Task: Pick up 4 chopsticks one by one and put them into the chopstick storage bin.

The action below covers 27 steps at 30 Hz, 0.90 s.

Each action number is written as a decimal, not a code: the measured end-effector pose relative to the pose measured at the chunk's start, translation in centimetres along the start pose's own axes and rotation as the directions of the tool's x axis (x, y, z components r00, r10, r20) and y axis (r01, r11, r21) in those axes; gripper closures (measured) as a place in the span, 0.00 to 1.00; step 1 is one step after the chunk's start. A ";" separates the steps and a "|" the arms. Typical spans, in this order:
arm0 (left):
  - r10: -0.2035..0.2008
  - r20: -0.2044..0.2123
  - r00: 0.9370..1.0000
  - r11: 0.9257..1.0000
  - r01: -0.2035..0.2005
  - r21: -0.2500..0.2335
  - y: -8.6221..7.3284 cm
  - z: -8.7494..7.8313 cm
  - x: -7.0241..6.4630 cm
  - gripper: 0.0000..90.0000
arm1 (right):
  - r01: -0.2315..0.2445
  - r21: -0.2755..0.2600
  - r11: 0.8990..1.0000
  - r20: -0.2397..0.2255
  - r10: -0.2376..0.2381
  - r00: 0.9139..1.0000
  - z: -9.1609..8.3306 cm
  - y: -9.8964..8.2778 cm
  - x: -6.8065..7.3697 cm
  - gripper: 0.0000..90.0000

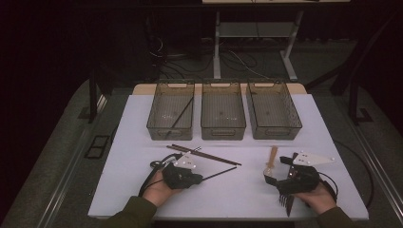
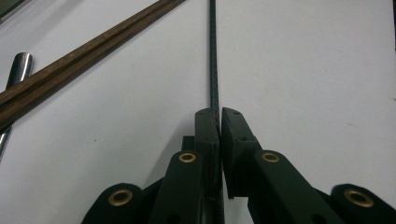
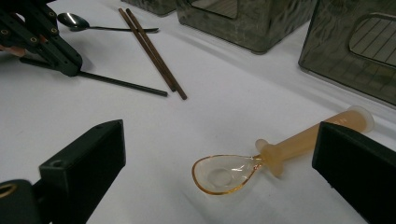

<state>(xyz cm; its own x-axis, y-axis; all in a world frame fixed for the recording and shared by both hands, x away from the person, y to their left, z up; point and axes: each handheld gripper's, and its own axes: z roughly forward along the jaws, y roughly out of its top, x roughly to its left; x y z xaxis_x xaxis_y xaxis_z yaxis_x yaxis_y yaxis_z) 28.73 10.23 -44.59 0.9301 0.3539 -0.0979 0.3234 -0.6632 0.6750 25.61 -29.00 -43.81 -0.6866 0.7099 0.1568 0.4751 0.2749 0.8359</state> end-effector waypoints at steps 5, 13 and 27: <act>-0.003 0.010 1.000 1.000 0.003 0.001 0.0 0.0 -0.1 0.96 | 0.000 0.000 1.000 0.000 0.000 1.000 0.0 0.0 0.0 0.03; -0.023 0.026 0.999 1.000 0.023 0.000 0.1 -0.3 -0.2 0.96 | -0.001 0.000 1.000 -0.001 0.001 1.000 0.0 0.0 0.0 0.03; -0.066 0.032 0.997 0.996 0.067 -0.056 0.2 -1.9 0.0 0.96 | 0.002 -0.001 1.000 -0.003 -0.002 1.000 0.0 0.0 0.0 0.03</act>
<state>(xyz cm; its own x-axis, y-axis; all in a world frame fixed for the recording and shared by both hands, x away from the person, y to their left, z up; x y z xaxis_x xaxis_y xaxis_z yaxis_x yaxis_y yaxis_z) 28.50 11.37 -43.12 0.9120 0.3753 -0.1654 0.3751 -0.6001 0.7065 25.60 -29.02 -43.80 -0.6894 0.7073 0.1564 0.4729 0.2759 0.8368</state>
